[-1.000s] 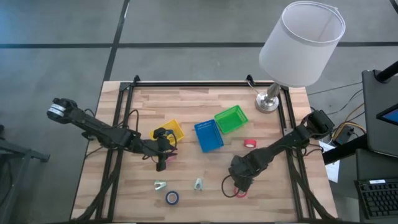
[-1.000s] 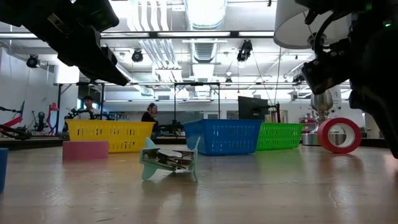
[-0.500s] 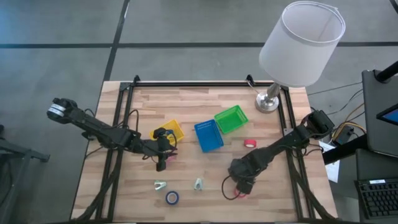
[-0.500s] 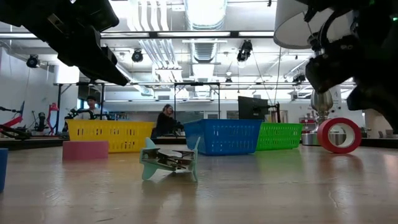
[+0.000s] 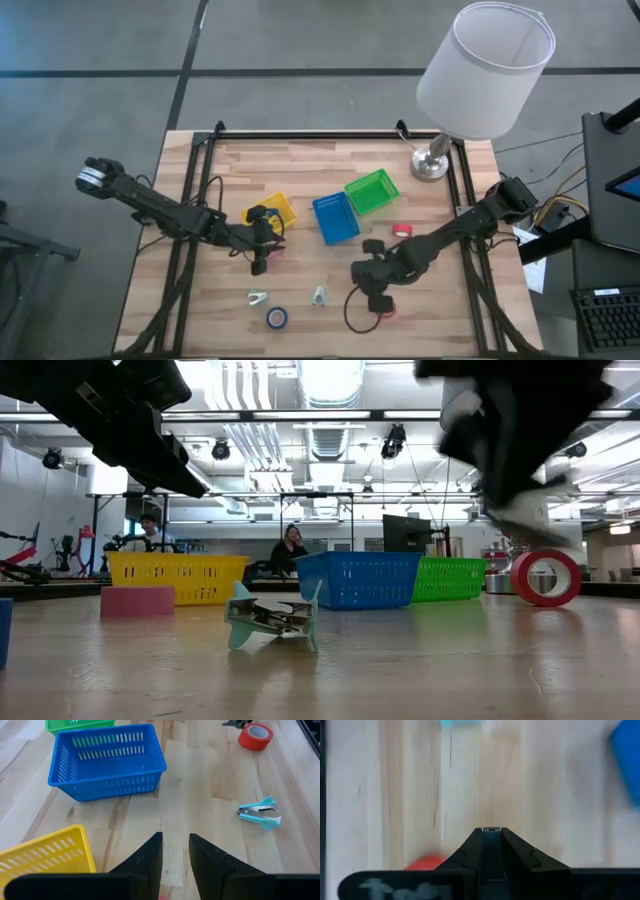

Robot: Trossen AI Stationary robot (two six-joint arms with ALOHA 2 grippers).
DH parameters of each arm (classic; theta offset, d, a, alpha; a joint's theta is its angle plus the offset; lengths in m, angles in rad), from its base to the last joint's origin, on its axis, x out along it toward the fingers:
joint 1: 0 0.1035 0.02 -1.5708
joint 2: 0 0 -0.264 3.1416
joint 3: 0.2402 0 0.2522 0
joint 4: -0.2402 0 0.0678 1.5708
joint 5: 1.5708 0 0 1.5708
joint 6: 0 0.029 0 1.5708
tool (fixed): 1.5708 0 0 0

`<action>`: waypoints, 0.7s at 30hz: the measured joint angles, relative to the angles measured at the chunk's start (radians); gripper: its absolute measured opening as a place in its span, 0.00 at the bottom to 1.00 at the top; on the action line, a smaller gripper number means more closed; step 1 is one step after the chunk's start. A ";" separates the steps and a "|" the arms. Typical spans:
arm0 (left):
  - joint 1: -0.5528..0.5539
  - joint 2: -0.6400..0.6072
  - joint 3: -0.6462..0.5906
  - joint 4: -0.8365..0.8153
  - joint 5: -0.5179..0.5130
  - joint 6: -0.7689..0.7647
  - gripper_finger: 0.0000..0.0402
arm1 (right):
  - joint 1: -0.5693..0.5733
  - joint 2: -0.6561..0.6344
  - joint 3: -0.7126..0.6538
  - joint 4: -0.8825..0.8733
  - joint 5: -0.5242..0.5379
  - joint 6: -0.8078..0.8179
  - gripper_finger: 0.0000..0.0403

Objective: Pick and place Stapler, Stapler remover, tape
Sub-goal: Put the black staple remover into the blue bin

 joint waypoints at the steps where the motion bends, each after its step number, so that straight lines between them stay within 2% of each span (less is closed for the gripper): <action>1: 0.000 0.000 0.000 0.000 0.000 0.000 0.24 | -0.003 0.000 0.019 0.000 0.022 -0.042 0.11; 5: 0.000 0.000 0.000 0.000 0.000 0.000 0.24 | -0.025 0.000 0.080 0.000 0.134 -0.215 0.11; 9: 0.000 0.000 0.000 0.000 0.000 0.000 0.24 | -0.080 0.000 0.120 0.000 0.192 -0.355 0.12; 17: 0.000 0.000 0.000 0.000 0.000 0.000 0.24 | -0.251 0.000 0.113 0.072 0.217 -0.548 0.12; 21: 0.000 0.000 0.000 0.000 0.000 0.000 0.24 | -0.331 0.000 0.080 0.121 0.213 -0.596 0.12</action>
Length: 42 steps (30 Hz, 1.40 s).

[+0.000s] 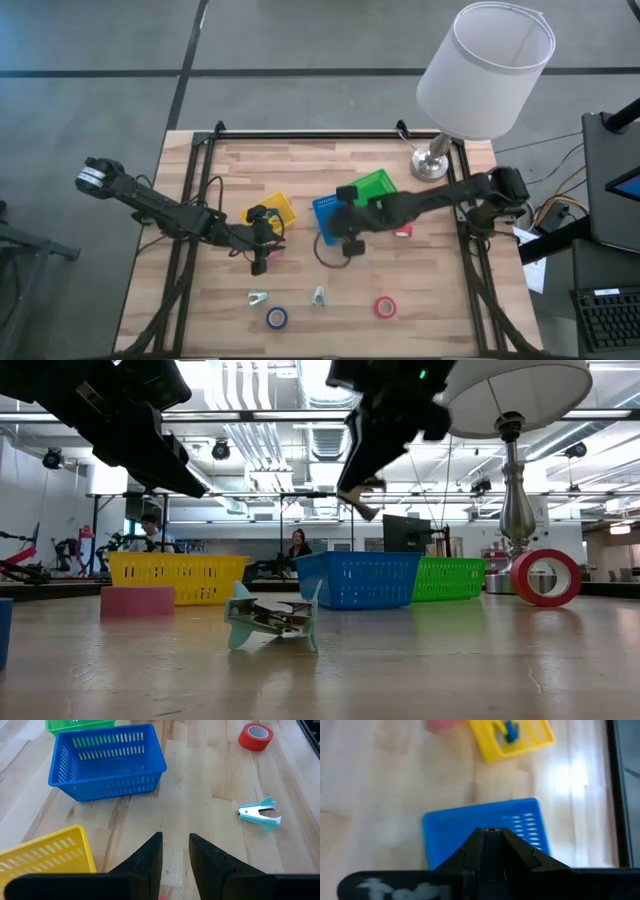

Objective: Pick and place Stapler, Stapler remover, tape
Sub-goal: Put the black staple remover into the blue bin

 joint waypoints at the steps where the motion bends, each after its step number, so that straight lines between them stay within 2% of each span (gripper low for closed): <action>1: 0.000 0.000 0.000 0.000 0.000 0.000 0.24 | -0.018 0.000 -0.007 0.014 -0.003 -0.002 0.12; 9: 0.000 0.000 0.000 0.000 0.000 0.000 0.24 | -0.129 0.000 -0.072 0.153 -0.082 0.002 0.12; 15: 0.000 0.000 0.000 0.001 -0.006 0.001 0.24 | -0.167 0.066 -0.094 0.202 -0.114 0.002 0.12; 20: 0.000 0.000 0.000 0.001 -0.030 0.001 0.24 | -0.187 0.134 -0.090 0.207 -0.105 0.007 0.12; 28: 0.000 0.000 0.000 -0.001 -0.030 0.001 0.24 | -0.217 0.144 -0.087 0.197 -0.109 0.035 0.12; 35: 0.000 0.000 0.000 0.000 -0.030 -0.001 0.24 | -0.232 0.158 -0.089 0.198 -0.113 0.048 0.18; 42: 0.000 0.000 0.000 0.000 -0.030 -0.002 0.24 | -0.231 0.219 -0.088 0.212 -0.163 0.044 0.22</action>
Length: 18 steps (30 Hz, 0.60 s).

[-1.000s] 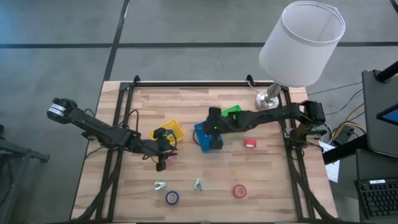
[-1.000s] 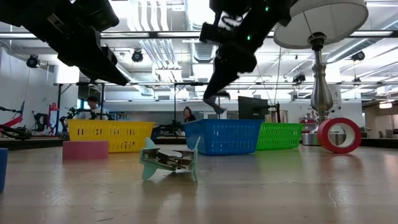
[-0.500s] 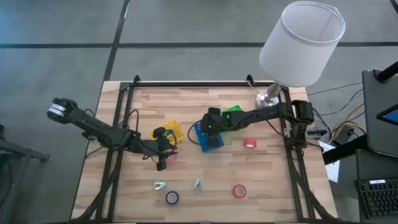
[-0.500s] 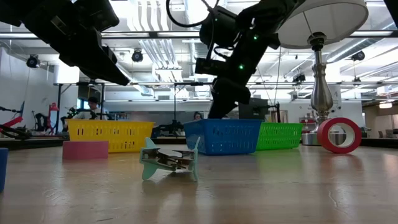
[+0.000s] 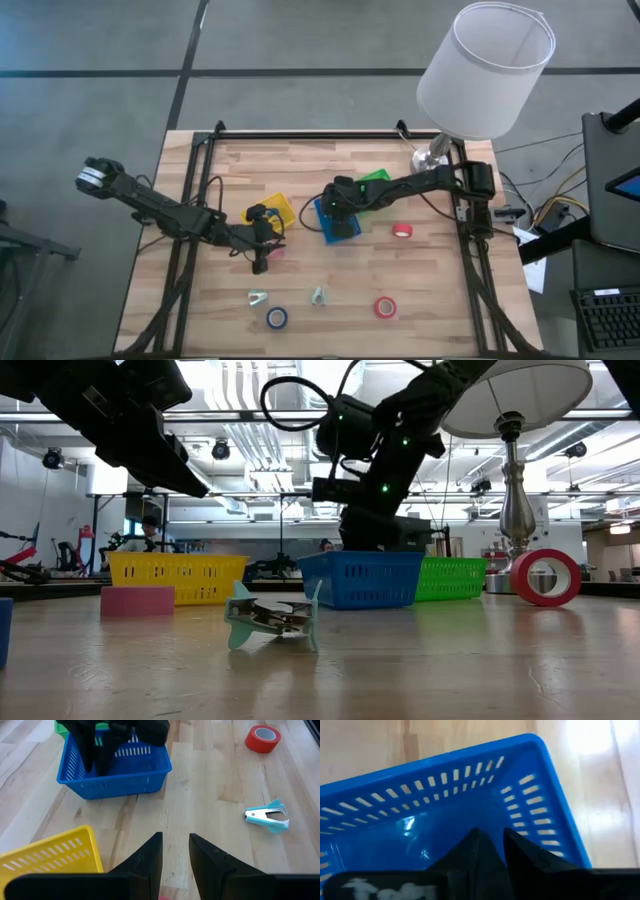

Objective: Pick and place Stapler, Stapler remover, tape
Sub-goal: Put the black staple remover into the blue bin, then put the left blue staple remover into the blue bin

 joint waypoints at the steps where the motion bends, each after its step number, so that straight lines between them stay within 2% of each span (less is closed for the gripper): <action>1: 0.000 0.000 0.000 0.000 0.000 0.000 0.24 | 0.000 0.005 0.001 0.002 0.000 0.000 0.22; 9: 0.000 0.000 0.000 0.000 0.000 -0.002 0.24 | 0.000 -0.019 0.001 -0.025 -0.001 0.001 0.24; 18: 0.000 0.000 0.000 0.000 0.000 -0.003 0.24 | 0.038 -0.083 0.038 -0.074 -0.002 0.011 0.32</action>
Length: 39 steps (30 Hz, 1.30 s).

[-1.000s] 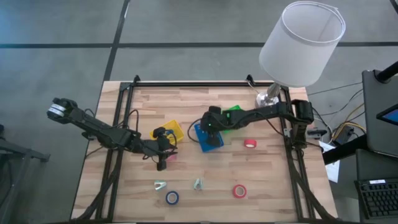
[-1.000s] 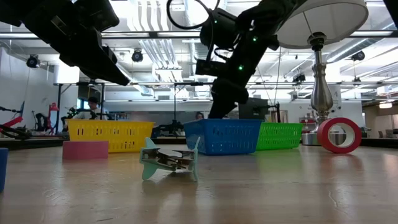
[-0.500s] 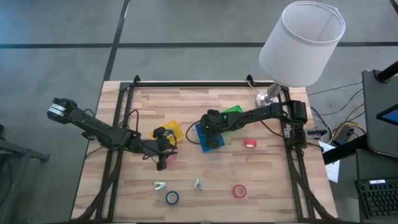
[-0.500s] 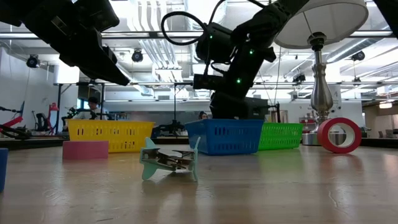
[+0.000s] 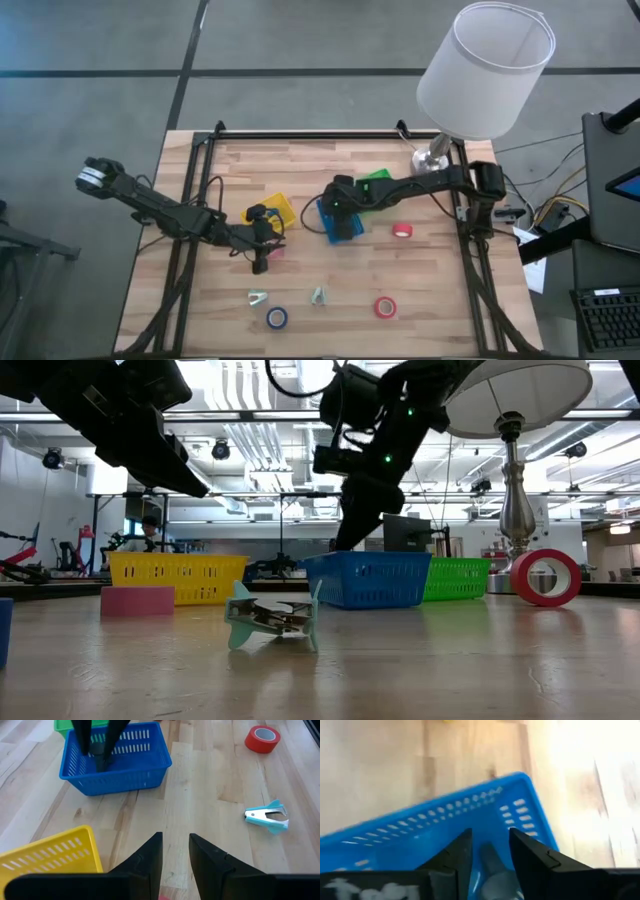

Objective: Pick and place Stapler, Stapler remover, tape
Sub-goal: Put the left blue staple remover into the blue bin

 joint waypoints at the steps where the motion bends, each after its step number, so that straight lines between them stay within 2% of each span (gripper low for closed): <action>1: 0.000 0.000 0.000 0.000 0.000 0.000 0.24 | 0.011 -0.002 0.008 -0.001 0.000 0.000 0.33; 11: 0.000 0.000 0.000 0.000 0.008 -0.006 0.24 | 0.202 -0.006 0.056 -0.003 -0.004 -0.001 0.40; 23: -0.008 0.000 0.000 0.000 0.018 -0.007 0.24 | 0.385 -0.006 0.053 0.000 -0.046 0.029 0.41; 27: -0.024 0.000 0.000 0.000 0.085 -0.016 0.24 | 0.411 -0.006 0.053 0.002 -0.045 0.055 0.41; 31: -0.068 0.000 0.000 0.000 0.185 -0.105 0.24 | 0.419 -0.006 0.053 0.002 -0.045 0.080 0.41; 39: -0.214 0.088 0.000 0.000 0.191 -0.323 0.24 | 0.418 -0.006 0.053 0.002 -0.045 0.078 0.38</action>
